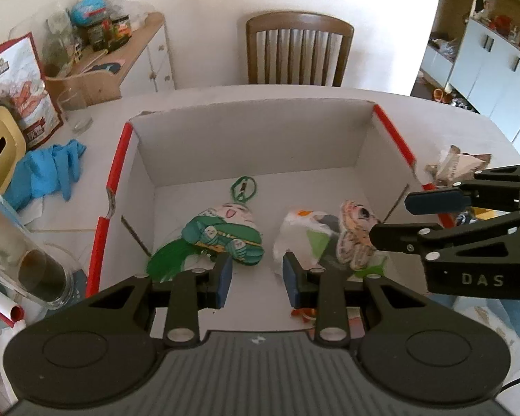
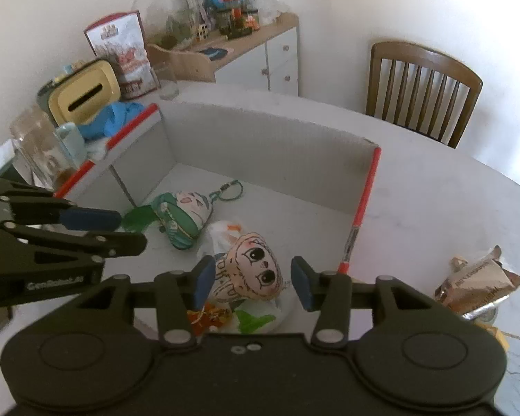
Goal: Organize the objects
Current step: 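Carry the red plush and pink skull plush over the box with both grippers, then open both grippers to release the two plush toys into the box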
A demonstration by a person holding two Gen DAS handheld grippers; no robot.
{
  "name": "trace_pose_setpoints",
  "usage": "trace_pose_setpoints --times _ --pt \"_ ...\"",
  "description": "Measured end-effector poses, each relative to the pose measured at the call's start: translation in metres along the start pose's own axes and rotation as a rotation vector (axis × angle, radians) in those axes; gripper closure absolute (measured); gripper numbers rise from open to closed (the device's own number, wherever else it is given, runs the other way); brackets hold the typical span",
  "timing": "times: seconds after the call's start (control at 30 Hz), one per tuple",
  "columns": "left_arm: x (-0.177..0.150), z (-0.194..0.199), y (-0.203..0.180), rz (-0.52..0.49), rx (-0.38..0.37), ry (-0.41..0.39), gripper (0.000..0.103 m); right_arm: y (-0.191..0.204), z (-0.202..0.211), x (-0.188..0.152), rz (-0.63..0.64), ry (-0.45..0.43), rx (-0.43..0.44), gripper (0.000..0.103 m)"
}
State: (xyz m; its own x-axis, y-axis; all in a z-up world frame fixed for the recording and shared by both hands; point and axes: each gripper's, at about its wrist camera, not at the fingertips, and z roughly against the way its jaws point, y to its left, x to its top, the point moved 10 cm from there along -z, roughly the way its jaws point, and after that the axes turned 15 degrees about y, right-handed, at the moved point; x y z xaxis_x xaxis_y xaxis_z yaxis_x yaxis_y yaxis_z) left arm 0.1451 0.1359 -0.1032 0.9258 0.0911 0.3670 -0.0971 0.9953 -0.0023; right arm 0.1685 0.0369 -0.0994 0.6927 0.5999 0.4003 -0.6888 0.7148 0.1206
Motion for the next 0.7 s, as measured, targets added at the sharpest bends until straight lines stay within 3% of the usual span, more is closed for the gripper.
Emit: trace_pose_setpoints --times 0.5,0.53,0.6,0.7 --pt "-0.002 0.044 -0.037 -0.044 -0.025 -0.066 0.070 -0.007 0.060 -0.022 -0.036 -0.106 0.049 0.050" --pt "-0.002 0.047 -0.041 -0.048 -0.028 -0.071 0.069 -0.007 0.063 -0.023 -0.039 -0.110 0.051 0.049" --pt "-0.003 0.052 -0.047 -0.054 -0.029 -0.082 0.056 -0.009 0.068 -0.028 -0.047 -0.116 0.056 0.049" --pt "-0.004 0.058 -0.058 -0.069 -0.026 -0.097 0.053 -0.012 0.077 -0.035 -0.054 -0.130 0.058 0.047"
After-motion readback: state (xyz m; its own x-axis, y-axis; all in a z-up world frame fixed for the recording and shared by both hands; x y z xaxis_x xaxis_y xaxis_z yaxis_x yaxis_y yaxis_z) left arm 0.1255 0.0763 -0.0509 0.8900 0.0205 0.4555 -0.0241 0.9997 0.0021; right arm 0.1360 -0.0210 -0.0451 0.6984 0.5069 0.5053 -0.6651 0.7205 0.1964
